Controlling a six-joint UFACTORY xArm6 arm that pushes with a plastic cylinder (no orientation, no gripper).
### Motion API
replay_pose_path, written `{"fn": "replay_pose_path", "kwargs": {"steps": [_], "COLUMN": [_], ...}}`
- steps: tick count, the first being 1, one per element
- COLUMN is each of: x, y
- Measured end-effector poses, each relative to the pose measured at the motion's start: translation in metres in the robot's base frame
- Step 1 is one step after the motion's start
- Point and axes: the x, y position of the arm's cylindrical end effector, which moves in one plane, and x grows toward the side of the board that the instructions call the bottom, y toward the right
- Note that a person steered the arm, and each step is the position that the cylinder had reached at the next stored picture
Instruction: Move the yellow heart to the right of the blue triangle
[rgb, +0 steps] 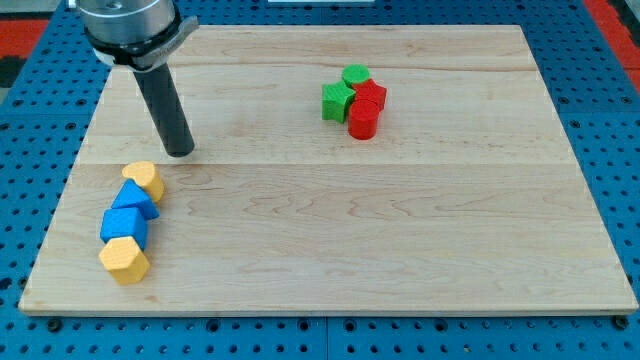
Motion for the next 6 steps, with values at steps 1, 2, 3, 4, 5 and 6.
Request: {"fn": "replay_pose_path", "kwargs": {"steps": [1, 2, 3, 4, 5, 6], "x": [-0.001, 0.001, 0.03, 0.045, 0.045, 0.045], "y": [-0.061, -0.066, -0.08, -0.072, -0.07, -0.028]}}
